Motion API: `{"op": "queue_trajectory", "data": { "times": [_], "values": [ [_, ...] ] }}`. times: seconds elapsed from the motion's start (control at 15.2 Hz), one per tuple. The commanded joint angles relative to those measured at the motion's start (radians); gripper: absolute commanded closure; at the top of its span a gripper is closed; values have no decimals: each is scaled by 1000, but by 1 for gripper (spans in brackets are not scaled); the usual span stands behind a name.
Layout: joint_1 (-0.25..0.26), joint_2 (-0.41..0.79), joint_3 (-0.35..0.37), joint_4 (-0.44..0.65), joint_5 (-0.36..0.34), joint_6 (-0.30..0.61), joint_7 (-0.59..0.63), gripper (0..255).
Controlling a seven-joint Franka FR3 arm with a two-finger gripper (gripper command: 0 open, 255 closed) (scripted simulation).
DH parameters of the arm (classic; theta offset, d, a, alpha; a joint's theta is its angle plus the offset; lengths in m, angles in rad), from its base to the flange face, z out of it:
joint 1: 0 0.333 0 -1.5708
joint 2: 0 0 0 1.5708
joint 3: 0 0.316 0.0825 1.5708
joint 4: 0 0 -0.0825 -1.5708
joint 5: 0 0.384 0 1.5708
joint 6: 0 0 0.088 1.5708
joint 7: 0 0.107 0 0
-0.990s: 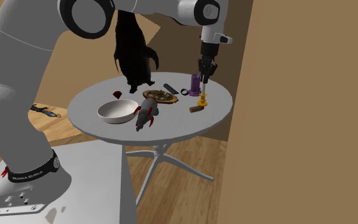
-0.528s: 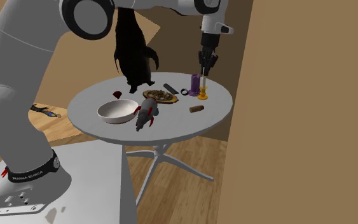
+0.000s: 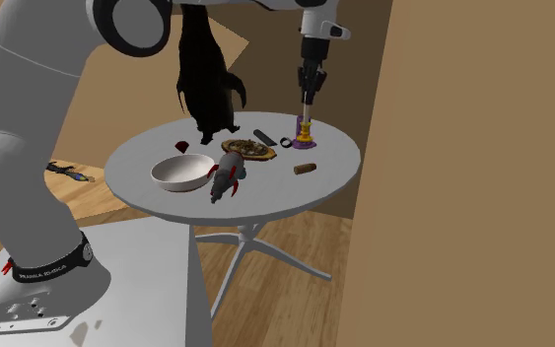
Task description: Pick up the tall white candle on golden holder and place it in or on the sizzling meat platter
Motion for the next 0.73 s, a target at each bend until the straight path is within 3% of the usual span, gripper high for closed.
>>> {"op": "queue_trajectory", "data": {
  "times": [0.0,0.66],
  "values": [
    [25,-27,10,-34,3,7,37,255],
    [172,-71,62,-53,4,-13,232,255]
  ]
}}
